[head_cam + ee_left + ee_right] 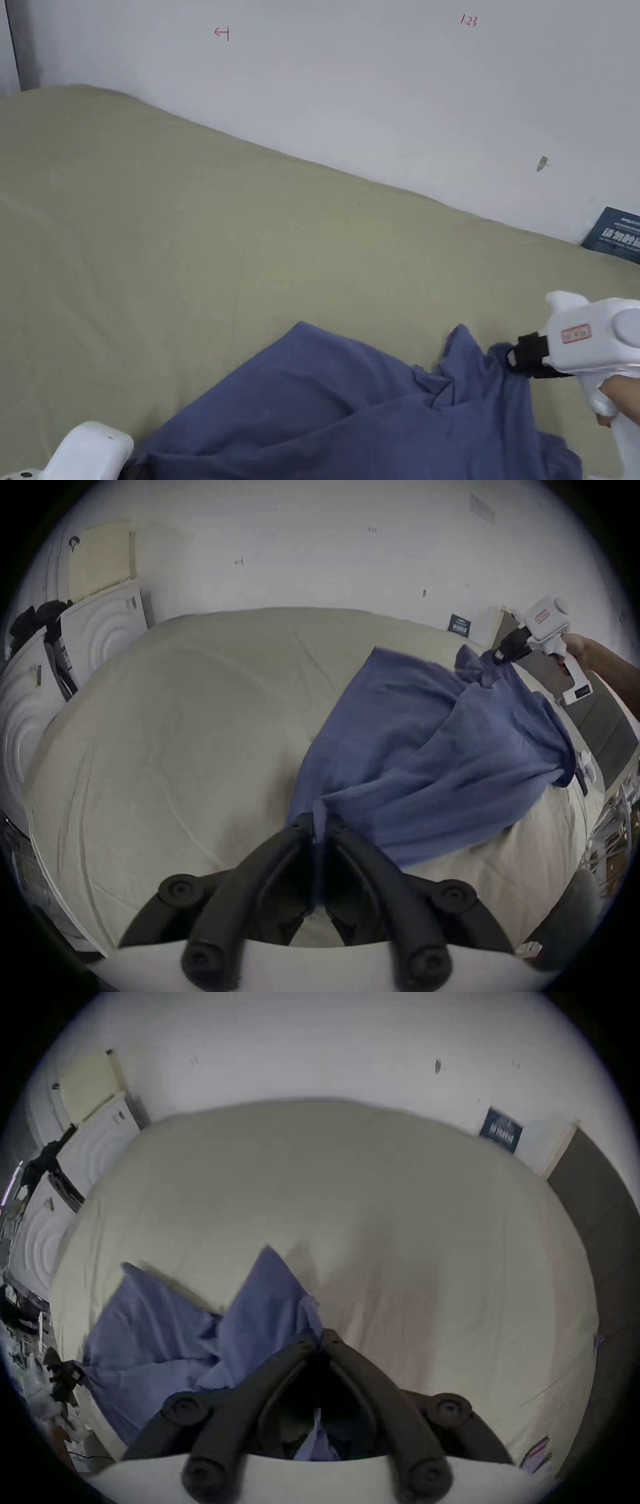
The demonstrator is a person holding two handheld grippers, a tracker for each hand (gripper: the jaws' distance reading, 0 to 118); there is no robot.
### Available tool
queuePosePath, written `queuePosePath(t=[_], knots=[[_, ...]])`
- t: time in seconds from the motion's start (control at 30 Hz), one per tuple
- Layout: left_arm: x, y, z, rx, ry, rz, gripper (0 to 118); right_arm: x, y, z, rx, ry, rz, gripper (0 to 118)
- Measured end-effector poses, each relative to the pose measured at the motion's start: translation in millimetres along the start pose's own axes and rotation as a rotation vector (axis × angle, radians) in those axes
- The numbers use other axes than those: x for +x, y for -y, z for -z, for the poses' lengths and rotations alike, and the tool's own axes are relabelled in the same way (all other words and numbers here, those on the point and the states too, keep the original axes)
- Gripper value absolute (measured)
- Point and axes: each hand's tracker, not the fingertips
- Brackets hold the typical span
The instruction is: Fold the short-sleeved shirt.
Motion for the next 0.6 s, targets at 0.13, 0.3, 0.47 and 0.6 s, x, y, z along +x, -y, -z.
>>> queuePosePath(t=[0.13, 0.3, 0.47, 0.6], knots=[[-12.2, -44.1, -28.9, 0.138, 0.073, -0.025, 8, 0.4, -16.9, -77.6, 0.222, -0.024, 0.014, 0], [-16.3, -130.7, -46.9, 0.231, -0.027, 0.119, 7, 11.0, -48.0, -153.6, 0.427, 0.008, 0.016, 0], [-24.4, -221.0, -72.0, 0.354, 0.016, 0.135, 6, 24.3, -77.5, -215.7, 0.633, 0.034, 0.055, 0], [-23.2, -282.2, -81.3, 0.368, -0.029, 0.214, 6, 28.5, -107.5, -250.1, 0.743, 0.099, 0.018, 0]])
